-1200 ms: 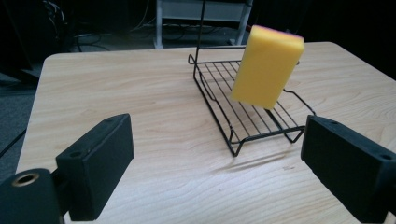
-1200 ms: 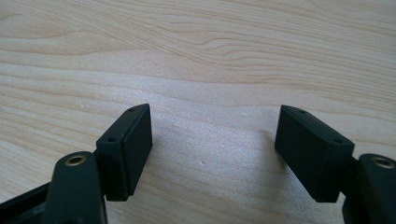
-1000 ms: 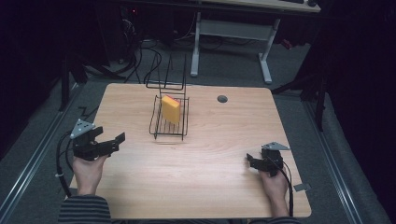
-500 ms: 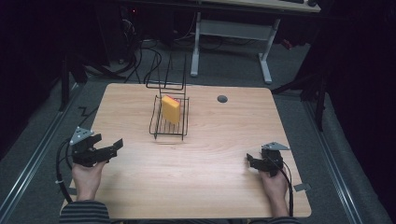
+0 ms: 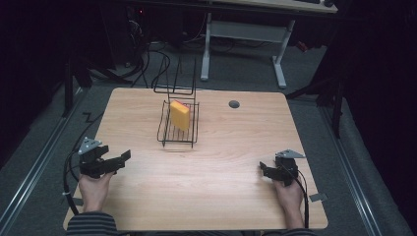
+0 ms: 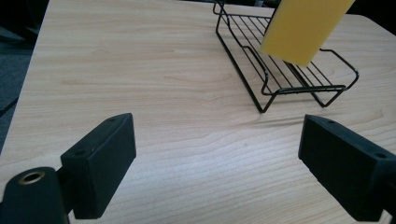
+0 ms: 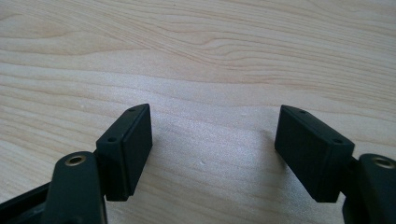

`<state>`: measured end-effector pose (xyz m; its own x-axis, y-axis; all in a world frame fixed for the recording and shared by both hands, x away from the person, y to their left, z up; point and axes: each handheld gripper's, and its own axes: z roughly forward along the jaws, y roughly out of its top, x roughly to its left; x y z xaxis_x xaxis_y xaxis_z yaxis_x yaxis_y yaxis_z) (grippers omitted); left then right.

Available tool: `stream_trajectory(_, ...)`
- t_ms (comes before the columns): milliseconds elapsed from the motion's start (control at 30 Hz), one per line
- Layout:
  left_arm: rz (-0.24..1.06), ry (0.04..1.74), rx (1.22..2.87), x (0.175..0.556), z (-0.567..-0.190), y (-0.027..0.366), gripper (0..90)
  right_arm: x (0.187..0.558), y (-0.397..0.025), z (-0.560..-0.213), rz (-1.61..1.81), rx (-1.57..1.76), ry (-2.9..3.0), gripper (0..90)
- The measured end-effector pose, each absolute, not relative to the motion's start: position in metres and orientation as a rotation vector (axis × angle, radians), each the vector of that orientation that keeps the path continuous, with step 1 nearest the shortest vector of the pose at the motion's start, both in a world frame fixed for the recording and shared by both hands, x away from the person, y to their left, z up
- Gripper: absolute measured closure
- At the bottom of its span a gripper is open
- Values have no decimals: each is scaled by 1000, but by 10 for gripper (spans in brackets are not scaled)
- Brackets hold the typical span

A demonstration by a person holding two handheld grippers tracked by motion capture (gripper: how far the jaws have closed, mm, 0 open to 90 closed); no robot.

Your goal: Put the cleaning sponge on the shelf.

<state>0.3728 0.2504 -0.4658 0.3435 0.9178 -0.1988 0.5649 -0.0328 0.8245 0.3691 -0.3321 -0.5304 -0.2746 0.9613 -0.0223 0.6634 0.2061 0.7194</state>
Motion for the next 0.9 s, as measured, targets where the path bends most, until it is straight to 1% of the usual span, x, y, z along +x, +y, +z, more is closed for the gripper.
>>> stream_trajectory(633,439,1384,1729,378,-493,253,121,369,-332,-530,835,1507,2013,278)
stream_trajectory(900,439,1399,1737,382,-501,252,126,369,-332,-530,836,1509,2013,278)
